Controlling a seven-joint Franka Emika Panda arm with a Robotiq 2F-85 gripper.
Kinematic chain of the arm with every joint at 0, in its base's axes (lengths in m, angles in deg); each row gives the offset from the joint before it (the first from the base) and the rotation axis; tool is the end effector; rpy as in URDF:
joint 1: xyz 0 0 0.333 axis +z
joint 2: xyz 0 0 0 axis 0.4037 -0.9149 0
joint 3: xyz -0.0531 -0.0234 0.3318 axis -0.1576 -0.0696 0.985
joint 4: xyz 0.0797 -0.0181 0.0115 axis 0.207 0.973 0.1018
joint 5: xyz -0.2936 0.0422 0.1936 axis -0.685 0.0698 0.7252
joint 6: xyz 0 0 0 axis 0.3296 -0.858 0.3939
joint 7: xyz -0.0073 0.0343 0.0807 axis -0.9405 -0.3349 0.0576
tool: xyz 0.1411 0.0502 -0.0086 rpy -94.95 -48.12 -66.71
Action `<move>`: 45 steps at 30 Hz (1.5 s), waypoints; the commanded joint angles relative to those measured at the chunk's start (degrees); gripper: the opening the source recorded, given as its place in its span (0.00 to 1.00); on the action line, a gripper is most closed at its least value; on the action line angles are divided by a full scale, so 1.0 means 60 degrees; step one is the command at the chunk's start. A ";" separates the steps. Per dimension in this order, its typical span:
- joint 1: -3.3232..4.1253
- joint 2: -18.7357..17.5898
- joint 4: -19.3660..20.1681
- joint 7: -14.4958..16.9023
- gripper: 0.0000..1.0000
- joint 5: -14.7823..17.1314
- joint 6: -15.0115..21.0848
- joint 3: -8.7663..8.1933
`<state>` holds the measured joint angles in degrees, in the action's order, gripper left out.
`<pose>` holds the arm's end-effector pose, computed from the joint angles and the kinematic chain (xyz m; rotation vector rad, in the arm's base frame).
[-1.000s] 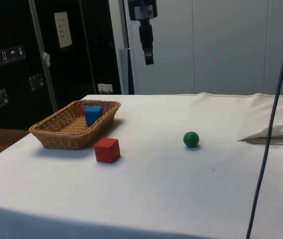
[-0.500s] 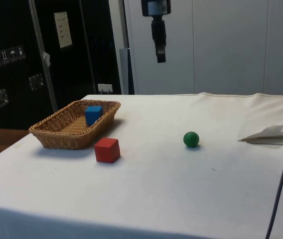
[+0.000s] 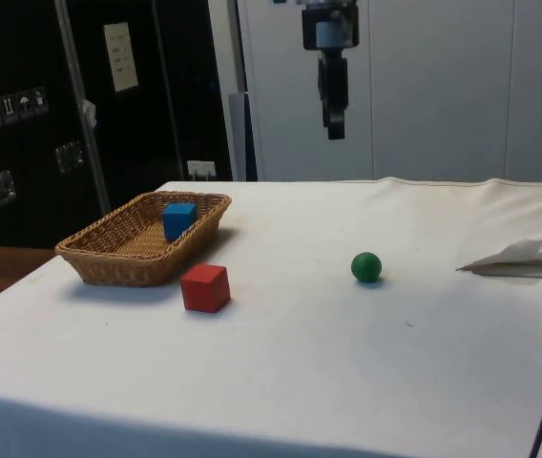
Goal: Place all non-red objects into the basket.
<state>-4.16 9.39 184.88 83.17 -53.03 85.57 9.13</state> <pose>0.3779 -0.0524 0.3596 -3.0804 -0.5009 -0.0671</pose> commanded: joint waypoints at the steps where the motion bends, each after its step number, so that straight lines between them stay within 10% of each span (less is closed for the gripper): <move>1: -0.0038 0.0105 0.0181 -0.0029 1.00 -0.0067 0.0191 0.0010; 45: -0.0095 0.0220 0.2082 0.0095 1.00 -0.0076 0.2082 -0.0134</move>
<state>-4.39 10.36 196.57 83.81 -53.03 96.92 8.39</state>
